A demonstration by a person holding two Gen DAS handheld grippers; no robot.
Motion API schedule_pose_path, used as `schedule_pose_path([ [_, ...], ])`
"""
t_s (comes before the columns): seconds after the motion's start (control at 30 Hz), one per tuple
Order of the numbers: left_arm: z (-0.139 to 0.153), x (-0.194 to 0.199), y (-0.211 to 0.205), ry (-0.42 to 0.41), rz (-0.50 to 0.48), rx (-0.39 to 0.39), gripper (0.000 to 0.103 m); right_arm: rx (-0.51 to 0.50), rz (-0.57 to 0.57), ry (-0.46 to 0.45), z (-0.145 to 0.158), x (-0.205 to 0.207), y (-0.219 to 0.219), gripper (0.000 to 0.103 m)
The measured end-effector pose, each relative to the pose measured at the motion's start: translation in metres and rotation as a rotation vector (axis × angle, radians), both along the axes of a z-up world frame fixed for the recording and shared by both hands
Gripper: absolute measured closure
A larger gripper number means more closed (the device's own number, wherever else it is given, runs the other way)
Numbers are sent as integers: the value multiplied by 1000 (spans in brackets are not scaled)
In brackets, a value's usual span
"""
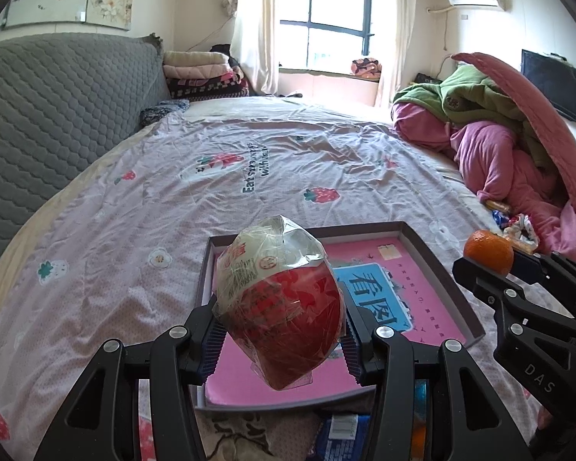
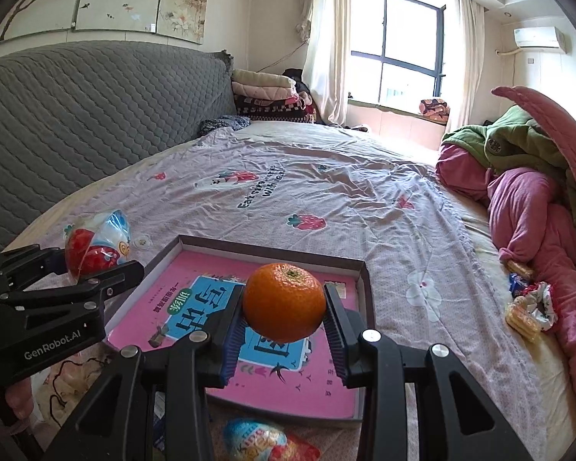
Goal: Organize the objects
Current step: 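Carry the red ball and orange over the tray with both tools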
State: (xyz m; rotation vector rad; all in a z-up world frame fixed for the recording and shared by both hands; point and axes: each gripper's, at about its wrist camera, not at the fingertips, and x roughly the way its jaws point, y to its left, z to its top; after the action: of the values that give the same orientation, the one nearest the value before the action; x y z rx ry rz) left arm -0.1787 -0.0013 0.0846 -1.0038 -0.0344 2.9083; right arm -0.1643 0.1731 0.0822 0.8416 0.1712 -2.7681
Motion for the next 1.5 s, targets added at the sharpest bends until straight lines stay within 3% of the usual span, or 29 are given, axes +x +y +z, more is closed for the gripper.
schedule_pose_path([
  [0.47, -21, -42, -9, -86, 8, -9, 50, 63, -7, -51, -22, -39, -4, 64],
  [0.87, -53, -71, -14, -198, -1, -3, 50, 80, 4, -177, -57, -71, 1, 64],
  [1.0, -63, -77, -15, -249, -18, 25, 50, 103, 5, -210, -69, -77, 2, 64],
  [1.5, -92, -81, -1, -321, -30, -21, 50, 96, 2, -298, -92, -81, 2, 64],
])
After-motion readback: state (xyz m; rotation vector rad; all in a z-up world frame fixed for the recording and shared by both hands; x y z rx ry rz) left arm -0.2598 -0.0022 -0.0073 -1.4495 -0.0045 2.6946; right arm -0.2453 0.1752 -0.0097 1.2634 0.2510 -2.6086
